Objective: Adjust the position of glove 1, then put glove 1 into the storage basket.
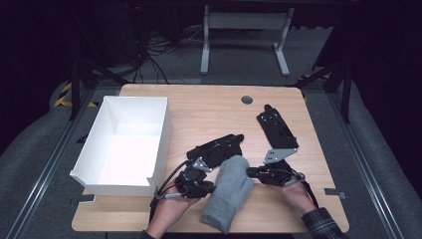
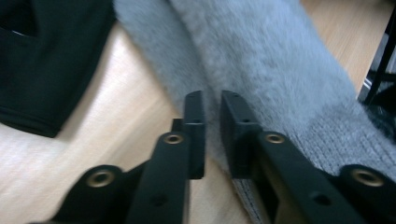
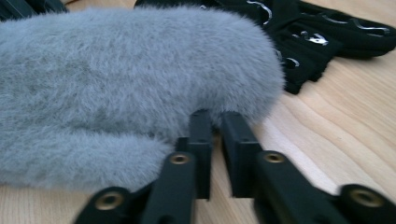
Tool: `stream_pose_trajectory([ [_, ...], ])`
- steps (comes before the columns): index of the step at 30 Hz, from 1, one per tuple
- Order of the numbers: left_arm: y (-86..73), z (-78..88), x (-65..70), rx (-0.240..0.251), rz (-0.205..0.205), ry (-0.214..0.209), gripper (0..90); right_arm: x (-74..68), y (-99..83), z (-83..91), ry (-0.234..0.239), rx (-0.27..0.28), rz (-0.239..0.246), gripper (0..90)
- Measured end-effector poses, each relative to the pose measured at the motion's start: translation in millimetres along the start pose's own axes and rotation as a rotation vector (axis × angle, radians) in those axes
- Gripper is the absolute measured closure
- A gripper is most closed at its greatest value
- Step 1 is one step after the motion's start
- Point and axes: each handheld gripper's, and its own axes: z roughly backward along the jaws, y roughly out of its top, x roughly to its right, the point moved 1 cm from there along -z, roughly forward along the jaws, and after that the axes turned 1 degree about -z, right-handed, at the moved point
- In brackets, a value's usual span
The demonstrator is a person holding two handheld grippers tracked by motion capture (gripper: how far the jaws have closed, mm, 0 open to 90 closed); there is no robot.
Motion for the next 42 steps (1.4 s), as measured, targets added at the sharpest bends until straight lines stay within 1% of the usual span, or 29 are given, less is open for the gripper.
stream_pose_trajectory([
  [2, 2.4, 4.7, -1.2, 0.022, -0.004, 0.006, 65.4, 1.7, -1.7, 3.6, -0.016, 0.008, -0.009, 68.0],
  [3, 4.0, 6.9, -1.4, 0.037, -0.001, 0.005, 62.3, 2.8, -3.1, 4.9, -0.021, 0.009, -0.014, 65.8],
  [4, 4.0, 6.9, -1.4, 0.037, -0.001, 0.005, 55.6, 2.8, -3.1, 4.9, -0.021, 0.009, -0.014, 65.8],
  [5, 5.8, 8.2, -1.2, 0.055, 0.001, 0.003, 55.6, 3.7, -5.2, 6.8, -0.032, 0.005, -0.018, 61.2],
  [7, 10.3, 8.6, 0.0, 0.073, -0.007, -0.003, 45.6, 5.8, -9.7, 10.0, -0.053, 0.003, -0.025, 52.8],
  [9, 14.6, 6.6, 2.1, 0.08, -0.019, 0.0, 37.0, 8.3, -13.8, 12.9, -0.073, -0.002, -0.036, 43.7],
  [11, 19.7, 2.7, 5.0, 0.068, -0.034, 0.007, 26.8, 11.8, -19.0, 16.9, -0.094, -0.003, -0.05, 38.5],
  [13, 24.6, -2.9, 7.4, 0.058, -0.046, 0.006, 19.6, 15.6, -23.8, 19.9, -0.114, -0.004, -0.051, 34.3],
  [15, 30.1, -7.9, 8.0, 0.051, -0.062, 0.01, 15.6, 19.7, -27.9, 21.5, -0.131, -0.002, -0.053, 31.9],
  [19, 36.6, -16.0, 8.1, 0.049, -0.057, 0.012, 14.1, 25.4, -31.0, 20.8, -0.157, 0.001, -0.05, 29.4],
  [22, 38.6, -21.4, 8.1, 0.047, -0.057, 0.017, 13.9, 27.4, -32.7, 17.9, -0.176, -0.014, -0.037, 28.1],
  [25, 38.6, -29.1, 8.3, 0.031, -0.064, 0.03, 12.4, 28.3, -34.2, 15.6, -0.189, -0.033, -0.022, 28.1],
  [27, 37.1, -34.5, 6.9, 0.015, -0.062, 0.039, 11.7, 28.6, -34.9, 13.9, -0.189, -0.041, -0.019, 28.1],
  [29, 34.2, -40.5, 4.5, 0.004, -0.044, 0.036, 10.9, 28.8, -35.4, 12.9, -0.189, -0.045, -0.02, 27.5],
  [32, 30.6, -47.6, 2.9, -0.012, -0.037, 0.037, 8.9, 28.6, -35.5, 12.8, -0.185, -0.045, -0.023, 27.2],
  [35, 26.8, -53.3, 0.8, -0.016, -0.033, 0.026, 8.4, 29.1, -35.7, 12.5, -0.184, -0.043, -0.024, 26.6],
  [37, 24.3, -57.4, -2.0, -0.027, -0.018, 0.011, 8.4, 29.0, -35.8, 12.4, -0.185, -0.042, -0.023, 26.4],
  [38, 24.3, -57.4, -2.0, -0.027, -0.018, 0.011, 8.5, 29.0, -35.8, 12.4, -0.185, -0.042, -0.023, 26.4],
  [42, 20.3, -63.6, -9.6, -0.032, 0.017, -0.05, 10.4, 29.4, -35.8, 12.0, -0.183, -0.04, -0.022, 25.6],
])
